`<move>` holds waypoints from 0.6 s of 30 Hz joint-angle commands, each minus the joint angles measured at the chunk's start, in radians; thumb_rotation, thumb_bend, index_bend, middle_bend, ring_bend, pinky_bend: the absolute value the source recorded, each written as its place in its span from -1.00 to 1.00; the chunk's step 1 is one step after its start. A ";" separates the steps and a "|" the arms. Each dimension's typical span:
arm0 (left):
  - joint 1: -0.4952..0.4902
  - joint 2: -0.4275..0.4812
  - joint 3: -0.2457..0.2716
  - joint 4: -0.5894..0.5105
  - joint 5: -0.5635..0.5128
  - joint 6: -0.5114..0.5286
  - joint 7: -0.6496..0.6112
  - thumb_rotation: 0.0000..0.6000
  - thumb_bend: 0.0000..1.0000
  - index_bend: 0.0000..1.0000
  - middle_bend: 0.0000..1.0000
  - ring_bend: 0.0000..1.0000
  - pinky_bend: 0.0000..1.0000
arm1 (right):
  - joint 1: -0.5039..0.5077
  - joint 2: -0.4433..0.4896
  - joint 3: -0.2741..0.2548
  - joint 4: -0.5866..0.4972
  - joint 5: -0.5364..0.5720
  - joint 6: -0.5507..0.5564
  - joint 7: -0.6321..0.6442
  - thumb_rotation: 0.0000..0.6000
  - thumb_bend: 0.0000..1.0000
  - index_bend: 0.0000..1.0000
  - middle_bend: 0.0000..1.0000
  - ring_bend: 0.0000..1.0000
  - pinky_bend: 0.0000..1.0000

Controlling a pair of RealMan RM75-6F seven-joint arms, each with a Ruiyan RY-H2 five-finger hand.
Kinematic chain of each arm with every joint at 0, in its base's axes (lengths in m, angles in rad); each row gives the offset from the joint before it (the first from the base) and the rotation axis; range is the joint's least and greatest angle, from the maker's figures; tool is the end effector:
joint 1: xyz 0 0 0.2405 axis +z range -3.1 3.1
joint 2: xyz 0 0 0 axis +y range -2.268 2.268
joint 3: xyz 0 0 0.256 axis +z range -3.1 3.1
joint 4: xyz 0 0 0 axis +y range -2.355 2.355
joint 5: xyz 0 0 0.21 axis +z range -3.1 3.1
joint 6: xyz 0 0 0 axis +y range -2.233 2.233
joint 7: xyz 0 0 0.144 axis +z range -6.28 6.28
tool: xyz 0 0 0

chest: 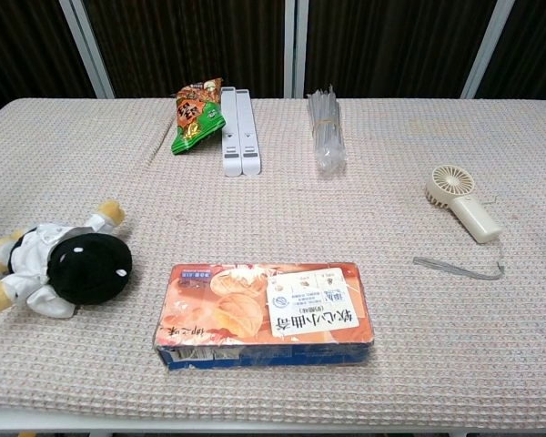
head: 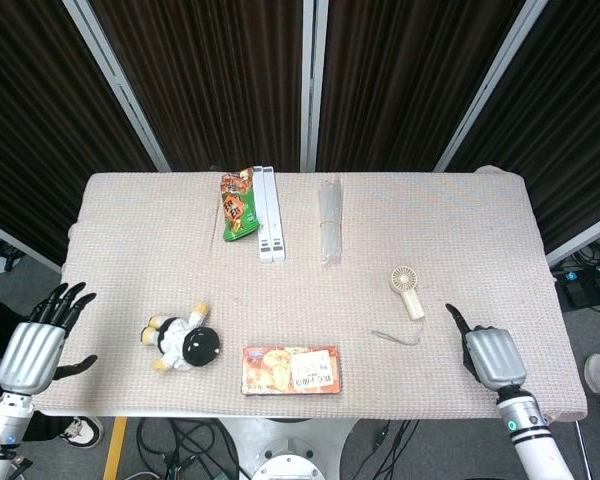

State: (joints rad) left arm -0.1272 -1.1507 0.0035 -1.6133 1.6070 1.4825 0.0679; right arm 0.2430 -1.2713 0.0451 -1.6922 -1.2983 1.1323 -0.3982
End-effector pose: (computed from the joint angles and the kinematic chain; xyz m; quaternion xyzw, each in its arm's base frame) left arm -0.2906 0.1809 0.1355 -0.6509 -0.3543 -0.3930 0.5444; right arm -0.2827 -0.2120 0.0611 0.6996 -0.4230 0.2551 0.5163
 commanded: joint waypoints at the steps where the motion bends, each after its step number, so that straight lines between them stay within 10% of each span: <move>1: 0.002 0.004 0.000 0.006 -0.010 -0.004 -0.003 1.00 -0.93 -0.75 -0.87 -0.99 -0.57 | 0.070 -0.062 0.035 0.011 0.121 -0.088 -0.095 1.00 1.00 -1.00 0.27 0.10 0.19; 18: -0.009 -0.001 -0.014 0.034 -0.048 -0.033 -0.020 1.00 -0.93 -0.74 -0.85 -0.99 -0.57 | 0.203 -0.177 0.068 0.082 0.378 -0.146 -0.236 1.00 1.00 -1.00 0.32 0.15 0.22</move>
State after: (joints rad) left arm -0.1367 -1.1512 -0.0103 -1.5789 1.5588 1.4495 0.0478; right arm 0.4436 -1.4463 0.1130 -1.6117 -0.9226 0.9867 -0.6327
